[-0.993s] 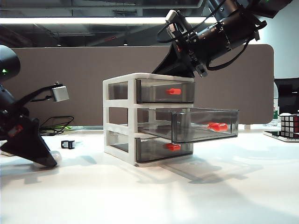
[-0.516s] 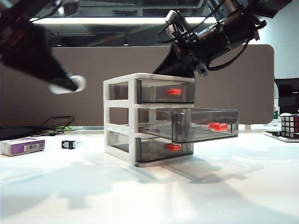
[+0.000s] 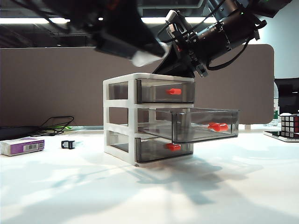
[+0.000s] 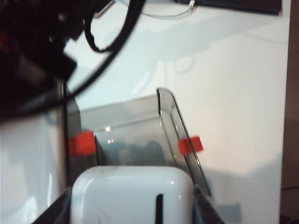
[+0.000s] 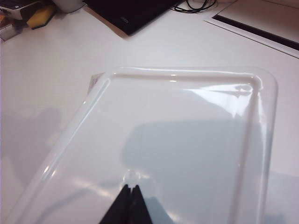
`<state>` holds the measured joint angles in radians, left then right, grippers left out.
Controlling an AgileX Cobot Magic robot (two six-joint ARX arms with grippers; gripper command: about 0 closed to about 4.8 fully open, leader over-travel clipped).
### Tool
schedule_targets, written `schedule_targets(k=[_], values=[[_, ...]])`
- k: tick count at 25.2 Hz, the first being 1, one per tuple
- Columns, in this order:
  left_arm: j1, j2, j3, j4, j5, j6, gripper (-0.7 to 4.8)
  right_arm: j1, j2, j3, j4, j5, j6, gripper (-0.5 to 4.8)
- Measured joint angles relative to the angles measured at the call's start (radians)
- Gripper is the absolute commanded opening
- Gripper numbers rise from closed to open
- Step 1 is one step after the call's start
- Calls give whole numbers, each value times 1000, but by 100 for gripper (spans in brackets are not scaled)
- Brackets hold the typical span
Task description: Open the second layer of the drawer on the table, pick up the earphone case on the table and put it in, and finally close the drawer.
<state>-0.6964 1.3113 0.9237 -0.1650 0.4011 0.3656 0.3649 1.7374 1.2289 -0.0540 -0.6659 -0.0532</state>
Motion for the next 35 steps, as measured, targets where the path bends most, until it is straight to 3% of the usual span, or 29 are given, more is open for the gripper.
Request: schedule_targets(k=[8, 14, 17, 21, 23, 31, 32, 35], values=[[-71, 146, 124, 7, -68, 3, 78, 0, 0, 0, -1, 0, 0, -5], [-79, 165, 124, 5, -91, 2, 155, 0, -2, 1, -9, 0, 0, -5], [-79, 165, 124, 11, -91, 2, 169, 0, -2, 1, -14, 0, 0, -5], [-79, 165, 124, 11, -97, 2, 319, 0, -2, 1, -15, -1, 0, -5], [-79, 165, 124, 11, -115, 0, 346, 0, -2, 1, -15, 0, 0, -5], [-79, 165, 124, 20, -142, 0, 330, 0, -2, 1, -16, -1, 0, -5], [-79, 164, 124, 20, -156, -2, 295, 0, -2, 1, -16, 0, 0, -5], [-82, 145, 124, 3, -158, -56, 82, 0, -2, 1, -16, -1, 0, -5]])
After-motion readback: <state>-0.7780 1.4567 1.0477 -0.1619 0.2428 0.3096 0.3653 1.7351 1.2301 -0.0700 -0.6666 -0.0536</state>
